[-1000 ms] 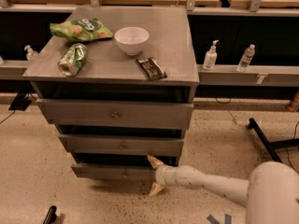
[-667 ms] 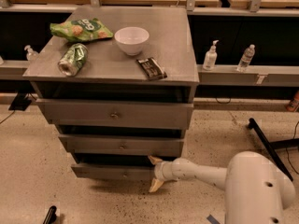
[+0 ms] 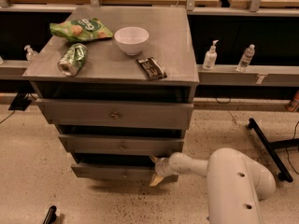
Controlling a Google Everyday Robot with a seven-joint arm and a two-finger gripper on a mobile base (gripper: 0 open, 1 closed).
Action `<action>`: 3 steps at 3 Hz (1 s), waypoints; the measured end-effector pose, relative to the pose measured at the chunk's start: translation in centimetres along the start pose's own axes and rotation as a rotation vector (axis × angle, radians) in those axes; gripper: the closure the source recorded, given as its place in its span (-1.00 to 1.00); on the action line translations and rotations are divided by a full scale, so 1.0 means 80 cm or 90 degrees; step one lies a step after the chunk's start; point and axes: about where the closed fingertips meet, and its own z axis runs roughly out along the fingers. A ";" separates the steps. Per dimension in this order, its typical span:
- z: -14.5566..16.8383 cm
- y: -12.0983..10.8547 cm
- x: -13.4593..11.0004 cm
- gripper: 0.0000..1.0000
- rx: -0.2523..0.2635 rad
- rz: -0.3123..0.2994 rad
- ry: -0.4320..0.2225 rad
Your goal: Open bottom drawer
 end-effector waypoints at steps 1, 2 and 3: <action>0.014 -0.001 0.024 -0.64 -0.026 0.022 0.017; 0.018 0.018 0.038 -0.60 -0.057 0.051 0.003; 0.010 0.062 0.039 -0.58 -0.100 0.094 -0.058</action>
Offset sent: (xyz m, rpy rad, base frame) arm -0.0324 -0.0332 -0.0474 0.0546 0.2474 0.0091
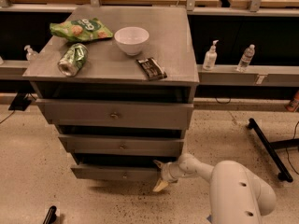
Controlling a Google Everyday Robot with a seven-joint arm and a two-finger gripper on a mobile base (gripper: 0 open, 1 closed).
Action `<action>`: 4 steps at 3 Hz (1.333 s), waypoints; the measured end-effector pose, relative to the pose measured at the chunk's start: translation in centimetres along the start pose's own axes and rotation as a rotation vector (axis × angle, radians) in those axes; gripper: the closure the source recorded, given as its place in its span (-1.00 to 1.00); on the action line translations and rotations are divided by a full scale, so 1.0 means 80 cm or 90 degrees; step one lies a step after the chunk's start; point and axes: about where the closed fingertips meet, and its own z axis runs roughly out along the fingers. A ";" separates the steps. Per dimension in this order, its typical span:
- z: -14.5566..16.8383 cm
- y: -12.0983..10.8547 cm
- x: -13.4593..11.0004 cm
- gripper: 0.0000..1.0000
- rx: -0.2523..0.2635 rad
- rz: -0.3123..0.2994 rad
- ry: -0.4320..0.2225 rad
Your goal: Open bottom drawer
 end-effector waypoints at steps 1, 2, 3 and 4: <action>-0.006 0.004 -0.004 -0.60 -0.005 0.004 -0.009; -0.006 0.004 -0.004 -0.60 -0.005 0.004 -0.009; -0.006 0.004 -0.004 -0.64 -0.005 0.004 -0.009; -0.006 0.004 -0.004 -0.97 -0.005 0.004 -0.009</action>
Offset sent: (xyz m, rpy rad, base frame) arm -0.1233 0.0248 0.0105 0.1811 0.1271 0.1359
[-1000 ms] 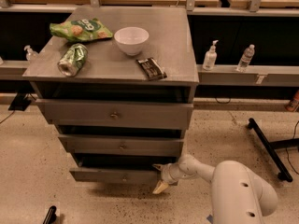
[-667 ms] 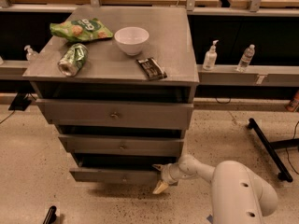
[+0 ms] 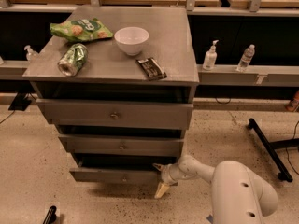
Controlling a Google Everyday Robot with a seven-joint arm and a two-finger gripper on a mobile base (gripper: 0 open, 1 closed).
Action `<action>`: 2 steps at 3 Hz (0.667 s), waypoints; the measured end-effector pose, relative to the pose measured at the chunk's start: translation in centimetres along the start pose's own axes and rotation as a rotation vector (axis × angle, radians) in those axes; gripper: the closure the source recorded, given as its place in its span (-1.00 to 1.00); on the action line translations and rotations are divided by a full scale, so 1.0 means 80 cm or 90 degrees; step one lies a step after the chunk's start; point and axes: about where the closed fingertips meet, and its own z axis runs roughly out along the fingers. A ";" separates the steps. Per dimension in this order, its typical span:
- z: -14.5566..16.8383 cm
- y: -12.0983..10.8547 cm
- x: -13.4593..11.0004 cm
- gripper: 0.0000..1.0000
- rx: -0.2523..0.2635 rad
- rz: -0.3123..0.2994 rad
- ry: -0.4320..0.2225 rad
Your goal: Open bottom drawer
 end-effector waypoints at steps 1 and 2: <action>0.001 0.000 -0.001 -1.00 -0.003 0.000 -0.001; 0.012 -0.004 -0.004 -1.00 -0.023 0.003 -0.011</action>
Offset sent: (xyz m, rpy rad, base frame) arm 0.0125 0.0129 -0.0071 0.0267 0.0582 0.0408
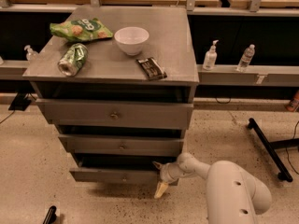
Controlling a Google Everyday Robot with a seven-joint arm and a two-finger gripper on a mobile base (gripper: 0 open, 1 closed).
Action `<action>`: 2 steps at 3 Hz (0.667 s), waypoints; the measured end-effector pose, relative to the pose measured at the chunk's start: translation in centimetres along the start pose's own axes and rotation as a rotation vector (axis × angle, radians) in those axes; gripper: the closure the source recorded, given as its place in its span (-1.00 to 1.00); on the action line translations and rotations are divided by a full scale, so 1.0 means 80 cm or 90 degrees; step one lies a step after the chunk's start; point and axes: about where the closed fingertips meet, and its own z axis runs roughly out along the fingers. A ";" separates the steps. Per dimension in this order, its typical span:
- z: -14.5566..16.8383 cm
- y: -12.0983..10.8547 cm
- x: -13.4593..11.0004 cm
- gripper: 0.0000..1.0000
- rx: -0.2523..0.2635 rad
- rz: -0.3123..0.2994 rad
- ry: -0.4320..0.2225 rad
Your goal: Open bottom drawer
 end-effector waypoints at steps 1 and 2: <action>0.008 -0.006 -0.007 -1.00 -0.026 -0.003 -0.003; 0.011 -0.009 -0.031 -0.98 -0.057 -0.020 -0.008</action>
Offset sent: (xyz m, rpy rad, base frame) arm 0.0118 0.0383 0.0267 0.0008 0.0600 0.1382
